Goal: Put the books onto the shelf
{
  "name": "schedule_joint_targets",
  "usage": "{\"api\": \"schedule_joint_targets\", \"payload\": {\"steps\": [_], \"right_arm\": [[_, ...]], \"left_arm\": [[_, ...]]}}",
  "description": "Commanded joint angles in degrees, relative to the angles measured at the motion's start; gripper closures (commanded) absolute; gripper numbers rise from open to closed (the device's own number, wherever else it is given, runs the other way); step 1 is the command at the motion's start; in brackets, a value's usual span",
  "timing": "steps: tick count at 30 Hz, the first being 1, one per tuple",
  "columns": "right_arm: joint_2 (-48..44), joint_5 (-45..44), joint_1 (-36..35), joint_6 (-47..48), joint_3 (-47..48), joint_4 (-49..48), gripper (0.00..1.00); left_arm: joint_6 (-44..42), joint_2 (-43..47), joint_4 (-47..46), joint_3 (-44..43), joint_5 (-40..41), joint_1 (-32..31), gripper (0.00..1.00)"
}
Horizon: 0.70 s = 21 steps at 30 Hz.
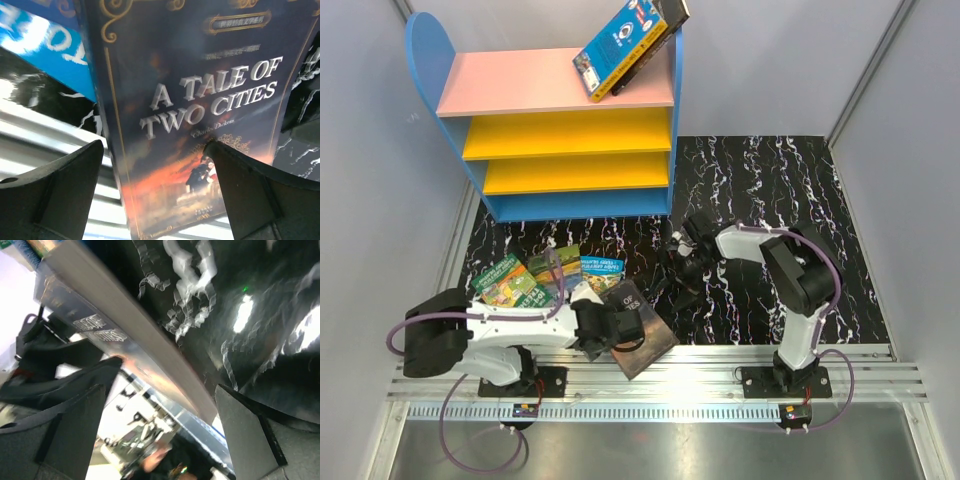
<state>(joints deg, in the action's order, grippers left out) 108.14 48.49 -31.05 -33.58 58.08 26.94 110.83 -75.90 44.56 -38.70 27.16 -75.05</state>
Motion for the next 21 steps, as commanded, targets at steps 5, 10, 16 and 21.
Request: {"api": "schedule_joint_targets", "payload": {"steps": [5,10,16,21], "right_arm": [[-19.88,-11.65,0.02,1.35,17.19,10.94,0.00],[-22.45,-16.07,3.27,-4.03,38.53,11.38,0.00],[-12.96,-15.96,6.44,-3.51,65.53,21.83,0.00],[-10.06,-15.71,9.94,-2.54,71.72,23.77,0.00]], "left_arm": [[-19.06,-0.47,44.11,-47.20,29.49,-2.21,0.01],[-83.13,1.78,1.95,-63.98,36.94,12.79,0.01],[-93.60,2.35,-20.65,-66.93,18.65,34.95,0.01],[-97.91,-1.18,-31.09,-68.35,15.91,40.93,0.01]]}}
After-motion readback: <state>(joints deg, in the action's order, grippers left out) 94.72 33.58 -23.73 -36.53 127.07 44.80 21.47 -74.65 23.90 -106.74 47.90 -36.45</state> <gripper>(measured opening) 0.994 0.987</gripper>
